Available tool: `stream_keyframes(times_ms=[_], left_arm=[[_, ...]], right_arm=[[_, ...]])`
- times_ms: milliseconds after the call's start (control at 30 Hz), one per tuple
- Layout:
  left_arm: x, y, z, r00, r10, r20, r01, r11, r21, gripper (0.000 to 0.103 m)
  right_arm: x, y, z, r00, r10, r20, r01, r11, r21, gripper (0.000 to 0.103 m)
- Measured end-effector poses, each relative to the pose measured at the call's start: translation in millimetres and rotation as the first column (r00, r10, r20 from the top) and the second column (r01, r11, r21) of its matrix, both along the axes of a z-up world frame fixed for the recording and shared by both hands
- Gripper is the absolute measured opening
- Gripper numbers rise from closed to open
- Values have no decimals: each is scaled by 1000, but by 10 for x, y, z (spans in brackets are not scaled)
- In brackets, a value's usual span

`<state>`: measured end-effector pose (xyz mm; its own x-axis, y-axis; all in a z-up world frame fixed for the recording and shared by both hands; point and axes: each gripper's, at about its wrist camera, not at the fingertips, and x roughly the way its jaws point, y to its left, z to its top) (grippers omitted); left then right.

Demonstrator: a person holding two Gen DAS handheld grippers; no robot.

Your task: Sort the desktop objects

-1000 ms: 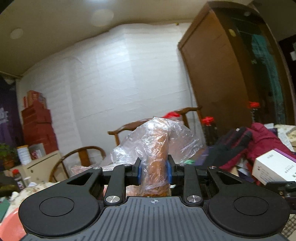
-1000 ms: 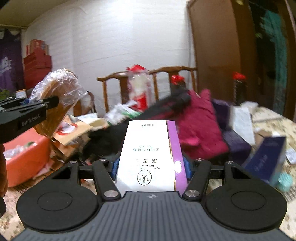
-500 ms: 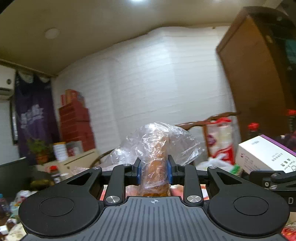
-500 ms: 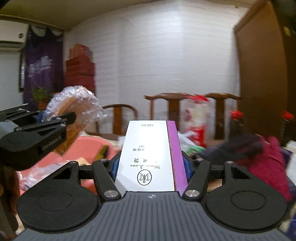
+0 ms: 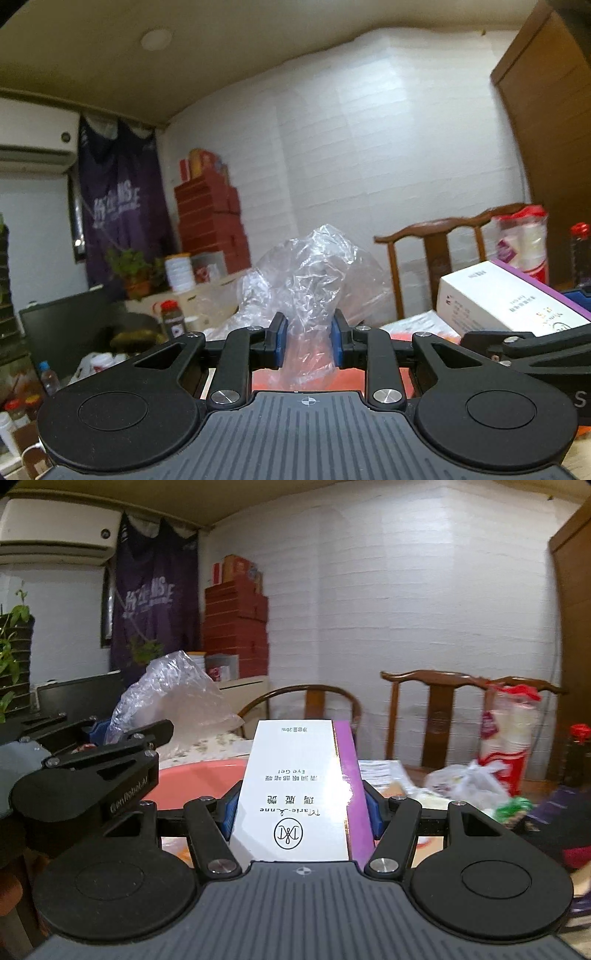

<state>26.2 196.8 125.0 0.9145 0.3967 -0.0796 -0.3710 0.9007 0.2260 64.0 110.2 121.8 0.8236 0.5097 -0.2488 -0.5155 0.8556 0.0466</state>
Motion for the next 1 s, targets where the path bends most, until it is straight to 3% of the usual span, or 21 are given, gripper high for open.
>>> stream_keyframes(times_ms=[167, 267, 367, 433, 533, 633, 867, 1000], left_arm=[[98, 182, -131, 999, 18, -34, -18, 1000, -22, 31], [131, 233, -206, 998, 32, -50, -33, 999, -17, 61], [144, 299, -236, 996, 74, -49, -75, 997, -21, 81], [160, 388, -216, 995, 87, -52, -90, 995, -49, 88], [157, 472, -196, 994, 94, -57, -99, 991, -95, 98], [154, 475, -183, 992, 111, -56, -116, 989, -93, 103], [141, 453, -172, 991, 113, -75, -121, 985, -124, 103], [118, 397, -157, 990, 115, -88, -124, 987, -101, 103]], right_arm=[[231, 283, -112, 999, 27, -45, -27, 1000, -4, 67], [401, 388, -217, 995, 35, -94, -36, 999, -5, 67], [500, 443, -314, 991, 2, -135, -4, 1000, -11, 71], [528, 419, -357, 991, -21, -131, 21, 1000, -3, 87], [565, 350, -390, 992, -40, -120, 43, 999, 17, 93], [584, 310, -396, 992, -41, -116, 44, 999, 28, 93], [505, 228, -348, 996, -55, -74, 56, 998, 15, 93], [451, 180, -287, 996, -57, -68, 59, 998, 25, 93]])
